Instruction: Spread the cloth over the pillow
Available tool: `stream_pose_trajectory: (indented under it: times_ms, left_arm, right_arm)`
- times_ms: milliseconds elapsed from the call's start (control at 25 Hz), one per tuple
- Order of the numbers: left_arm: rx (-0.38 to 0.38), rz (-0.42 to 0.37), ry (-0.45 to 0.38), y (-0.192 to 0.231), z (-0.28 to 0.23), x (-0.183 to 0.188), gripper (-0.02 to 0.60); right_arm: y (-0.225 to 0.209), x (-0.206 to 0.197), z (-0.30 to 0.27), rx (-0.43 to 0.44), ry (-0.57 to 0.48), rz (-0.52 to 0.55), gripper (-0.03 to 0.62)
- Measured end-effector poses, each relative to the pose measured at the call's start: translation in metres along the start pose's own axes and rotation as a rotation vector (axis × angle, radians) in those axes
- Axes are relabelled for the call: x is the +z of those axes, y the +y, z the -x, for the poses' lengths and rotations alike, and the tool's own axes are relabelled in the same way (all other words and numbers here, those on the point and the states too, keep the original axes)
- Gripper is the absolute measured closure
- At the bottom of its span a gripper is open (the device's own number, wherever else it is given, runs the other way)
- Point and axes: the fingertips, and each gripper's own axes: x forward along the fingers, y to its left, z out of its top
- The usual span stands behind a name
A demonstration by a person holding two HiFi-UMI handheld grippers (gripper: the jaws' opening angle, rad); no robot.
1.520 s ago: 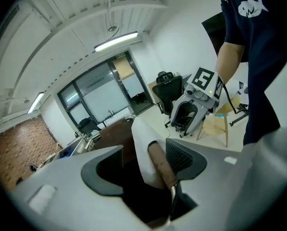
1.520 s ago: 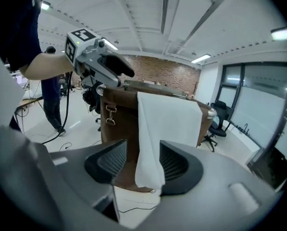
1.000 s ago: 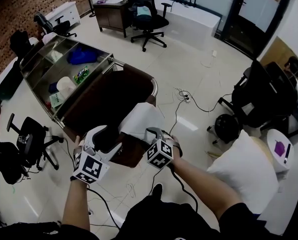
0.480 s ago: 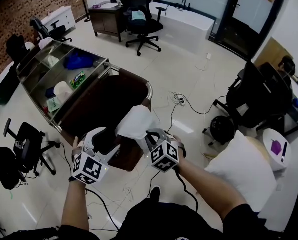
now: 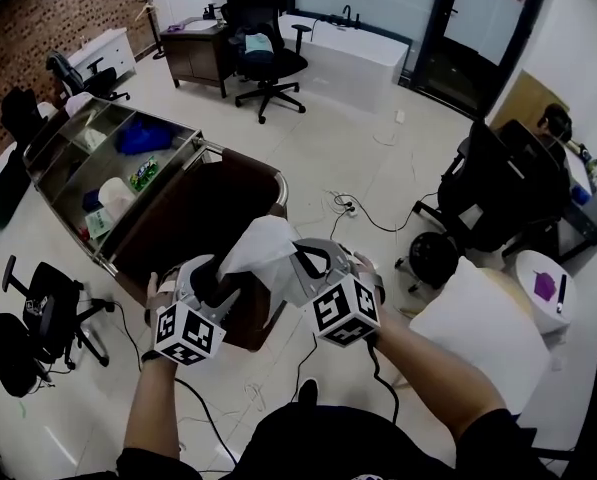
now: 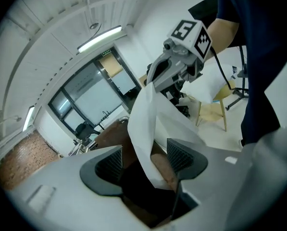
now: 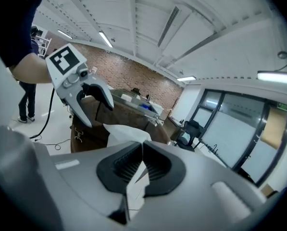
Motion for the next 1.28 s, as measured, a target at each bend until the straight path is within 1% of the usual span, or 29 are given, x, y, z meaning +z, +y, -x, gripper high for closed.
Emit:
stream_pose_trajectory:
  times_ms: [240, 440, 640, 800, 880, 960, 1040, 1160, 1280]
  left_arm:
    - [-0.008, -0.056, 0.037, -0.006, -0.013, 0.002, 0.305]
    - [-0.014, -0.060, 0.022, -0.007, -0.021, 0.012, 0.312]
    - [0.006, -0.082, 0.041, -0.007, -0.027, 0.013, 0.337]
    - [0.019, -0.093, 0.069, -0.005, -0.031, 0.008, 0.358]
    - [0.027, -0.082, 0.068, -0.002, -0.031, 0.007, 0.395]
    - [0.043, -0.078, 0.061, 0.001, -0.030, 0.009, 0.488]
    - [0.069, -0.094, 0.048, 0.004, -0.027, 0.016, 0.572]
    - [0.126, -0.130, 0.019, 0.018, -0.020, 0.033, 0.581]
    - [0.194, -0.181, -0.020, 0.038, -0.005, 0.059, 0.581]
  right_arm:
    - [-0.024, 0.032, 0.039, -0.076, -0.054, 0.035, 0.585]
    - [-0.043, 0.043, 0.072, -0.136, -0.080, 0.028, 0.584]
    - [-0.066, 0.042, 0.105, -0.215, -0.097, 0.007, 0.585]
    - [-0.082, 0.029, 0.128, -0.270, -0.086, -0.011, 0.585]
    - [-0.085, 0.026, 0.135, -0.289, -0.084, -0.019, 0.585]
    - [-0.084, 0.024, 0.138, -0.293, -0.074, -0.028, 0.585]
    - [-0.085, 0.019, 0.142, -0.297, -0.065, -0.042, 0.585]
    - [-0.092, 0.011, 0.151, -0.306, -0.079, -0.069, 0.585]
    - [-0.102, 0.011, 0.169, -0.343, -0.089, -0.062, 0.585]
